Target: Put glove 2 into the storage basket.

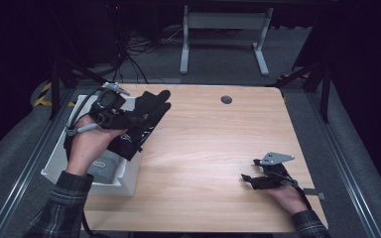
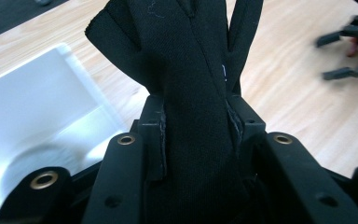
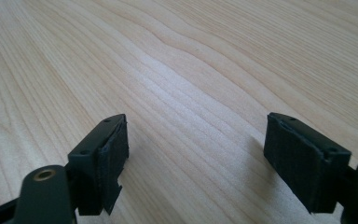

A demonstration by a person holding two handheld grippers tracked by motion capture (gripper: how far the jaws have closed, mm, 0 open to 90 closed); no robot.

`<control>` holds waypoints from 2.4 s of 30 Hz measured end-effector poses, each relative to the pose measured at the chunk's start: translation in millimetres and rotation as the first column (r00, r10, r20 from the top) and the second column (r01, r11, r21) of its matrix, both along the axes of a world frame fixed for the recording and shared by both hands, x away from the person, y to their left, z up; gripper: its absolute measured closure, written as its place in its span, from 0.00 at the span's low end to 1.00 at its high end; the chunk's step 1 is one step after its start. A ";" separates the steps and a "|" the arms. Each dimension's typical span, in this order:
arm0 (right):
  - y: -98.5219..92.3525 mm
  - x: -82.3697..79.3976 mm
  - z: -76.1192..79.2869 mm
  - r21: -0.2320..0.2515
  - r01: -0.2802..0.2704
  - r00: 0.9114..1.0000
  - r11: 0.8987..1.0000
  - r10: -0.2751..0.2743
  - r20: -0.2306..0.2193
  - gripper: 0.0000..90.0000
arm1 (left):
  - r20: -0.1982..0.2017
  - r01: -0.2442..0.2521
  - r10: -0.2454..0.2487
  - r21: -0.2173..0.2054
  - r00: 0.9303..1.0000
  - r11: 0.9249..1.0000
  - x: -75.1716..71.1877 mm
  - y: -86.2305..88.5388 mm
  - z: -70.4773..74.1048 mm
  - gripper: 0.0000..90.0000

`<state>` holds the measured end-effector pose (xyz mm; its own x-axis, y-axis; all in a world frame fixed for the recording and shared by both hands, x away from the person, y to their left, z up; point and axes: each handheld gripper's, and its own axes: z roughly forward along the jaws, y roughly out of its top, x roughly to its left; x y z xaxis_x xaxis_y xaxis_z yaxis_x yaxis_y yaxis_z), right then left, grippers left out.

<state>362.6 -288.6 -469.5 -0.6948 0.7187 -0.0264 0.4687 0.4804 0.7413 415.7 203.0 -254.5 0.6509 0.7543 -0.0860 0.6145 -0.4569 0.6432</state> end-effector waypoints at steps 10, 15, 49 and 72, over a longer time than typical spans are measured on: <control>0.2 0.2 0.0 0.000 0.003 1.000 1.000 -0.003 0.000 0.25 | -0.055 -0.184 0.184 0.009 0.981 0.983 14.1 57.0 -28.2 0.72; 0.2 0.2 -0.1 0.000 0.004 1.000 1.000 -0.004 -0.001 0.24 | -0.092 -0.230 0.233 0.035 0.968 0.972 20.9 68.3 -52.8 0.72; 0.1 0.3 -0.1 -0.001 0.008 1.000 1.000 -0.008 -0.002 0.23 | -0.042 -0.260 0.259 -0.020 0.965 0.965 21.6 64.9 -77.5 0.28; 0.2 0.0 -0.1 -0.005 0.011 1.000 1.000 -0.011 -0.002 0.22 | 0.080 0.133 -0.122 -0.150 0.989 0.980 -25.4 -93.0 -67.9 0.24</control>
<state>362.6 -288.4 -469.6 -0.6867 0.7264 -0.0280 0.4760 0.4785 0.7379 390.2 110.0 -322.4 0.7493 0.6459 -0.1458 0.5087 -0.4205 0.7513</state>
